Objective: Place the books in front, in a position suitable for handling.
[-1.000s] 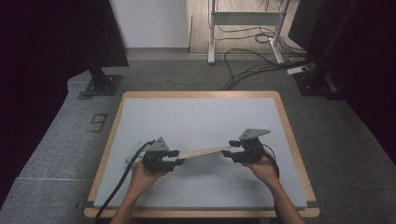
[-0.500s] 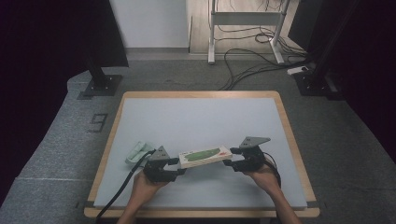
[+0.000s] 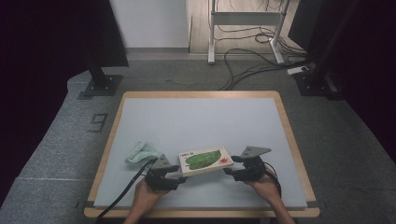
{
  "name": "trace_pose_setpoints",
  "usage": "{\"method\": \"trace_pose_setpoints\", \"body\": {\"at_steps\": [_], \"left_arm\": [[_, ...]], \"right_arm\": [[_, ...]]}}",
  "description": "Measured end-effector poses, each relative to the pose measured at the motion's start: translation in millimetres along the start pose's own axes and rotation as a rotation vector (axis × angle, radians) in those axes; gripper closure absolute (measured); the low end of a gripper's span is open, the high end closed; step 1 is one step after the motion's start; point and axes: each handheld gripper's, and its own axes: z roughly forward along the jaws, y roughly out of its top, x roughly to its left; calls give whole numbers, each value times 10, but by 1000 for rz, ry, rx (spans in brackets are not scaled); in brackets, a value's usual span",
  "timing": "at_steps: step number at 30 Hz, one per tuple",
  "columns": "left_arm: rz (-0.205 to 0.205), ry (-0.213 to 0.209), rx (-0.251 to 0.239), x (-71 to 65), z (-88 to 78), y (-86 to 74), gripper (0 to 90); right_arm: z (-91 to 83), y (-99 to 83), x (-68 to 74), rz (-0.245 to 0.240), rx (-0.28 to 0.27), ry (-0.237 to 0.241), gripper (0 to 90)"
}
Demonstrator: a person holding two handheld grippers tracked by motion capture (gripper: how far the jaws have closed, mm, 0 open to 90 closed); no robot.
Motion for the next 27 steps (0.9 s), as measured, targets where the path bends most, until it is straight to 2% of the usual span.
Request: {"method": "trace_pose_setpoints", "body": {"at_steps": [3, 5, 6, 15, 19, 27], "left_arm": [[-4, -16, 7, -18, 25, -47, 409], [-11, -44, -11, -35, 23, -64, 407], [-9, -45, -11, -43, 21, -65, 401], [16, -22, 17, -87, 72, -112, 400], [33, -2, 38, -120, 106, -147, 410], [50, 13, 57, -141, 137, -171, 418]], "right_arm": [[11, -45, 18, -4, 10, 3, 367], [16, -69, 29, -12, 13, 3, 367], [22, -89, 43, -23, 20, 0, 368], [58, -194, 58, -16, 24, 3, 373], [87, -237, 83, -42, 46, -9, 371], [114, -288, 113, -47, 61, -17, 361]]}}
